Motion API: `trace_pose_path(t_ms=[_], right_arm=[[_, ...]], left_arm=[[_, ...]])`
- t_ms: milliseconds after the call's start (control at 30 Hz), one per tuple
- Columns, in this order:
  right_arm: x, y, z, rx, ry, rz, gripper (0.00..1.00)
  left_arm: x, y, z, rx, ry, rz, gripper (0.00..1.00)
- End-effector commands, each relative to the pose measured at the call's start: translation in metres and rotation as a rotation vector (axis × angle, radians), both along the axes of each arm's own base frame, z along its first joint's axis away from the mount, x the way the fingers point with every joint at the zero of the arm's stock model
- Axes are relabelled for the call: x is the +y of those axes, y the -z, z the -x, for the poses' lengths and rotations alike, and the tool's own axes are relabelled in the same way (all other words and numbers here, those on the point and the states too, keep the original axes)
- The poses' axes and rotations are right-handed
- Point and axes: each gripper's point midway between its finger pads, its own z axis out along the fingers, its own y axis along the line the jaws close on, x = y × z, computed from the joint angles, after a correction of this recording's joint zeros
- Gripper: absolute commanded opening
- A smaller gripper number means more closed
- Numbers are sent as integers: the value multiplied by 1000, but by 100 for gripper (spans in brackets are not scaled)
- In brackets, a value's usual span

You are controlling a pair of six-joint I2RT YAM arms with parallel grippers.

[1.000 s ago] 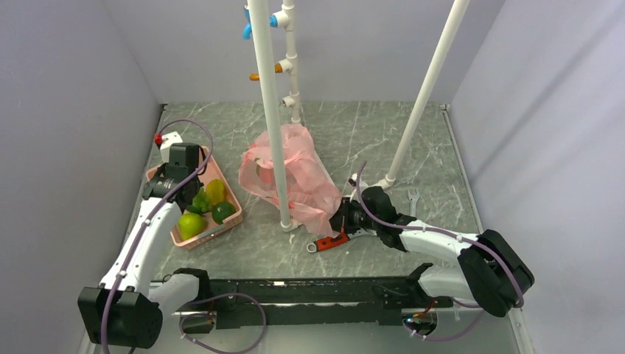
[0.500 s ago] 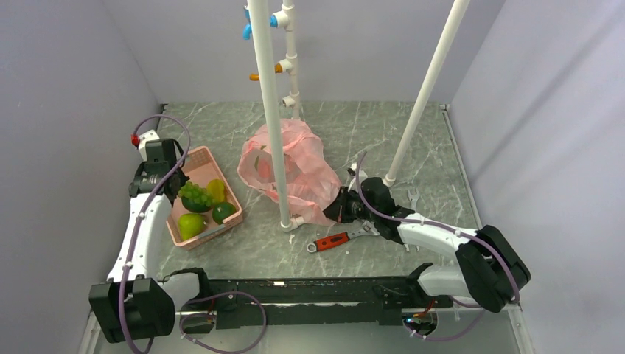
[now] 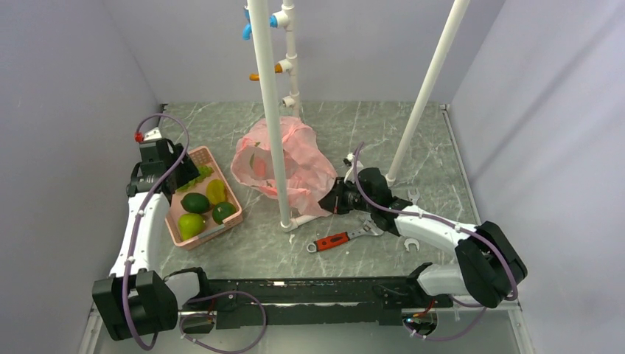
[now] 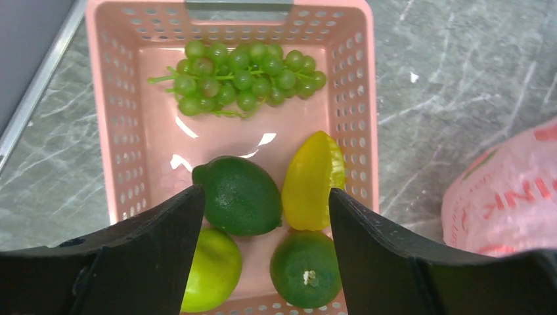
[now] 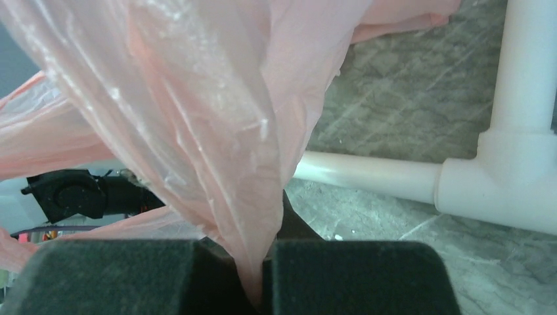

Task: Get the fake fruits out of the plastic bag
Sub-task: Place the fake fruit in the bin, then place the plastic bag at the center of the board.

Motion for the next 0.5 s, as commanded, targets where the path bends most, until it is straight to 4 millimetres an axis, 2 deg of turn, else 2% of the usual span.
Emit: trace_pose_path(t_ms=[0,33,167,300,400,467], right_arm=[[4,-19,-24,-48,26,14,0],[6,-17,-28,-36,25,27,0],[21,-31,-55,-22,2,38,0],[31,-58,-88,-57,20,13,1],[35,-63,-111,-40,28,28,9],[36,-58,-121,4,16,55,14]], left_arm=[[-15,-18,-6,-104,93,25,76],[-16,-18,-5,-111,98,26,77],[-18,-20,-5,-126,104,28,78],[-21,-20,-2,-120,121,36,77],[-26,-23,-1,-143,143,44,78],[-32,-25,1,-161,167,51,79]])
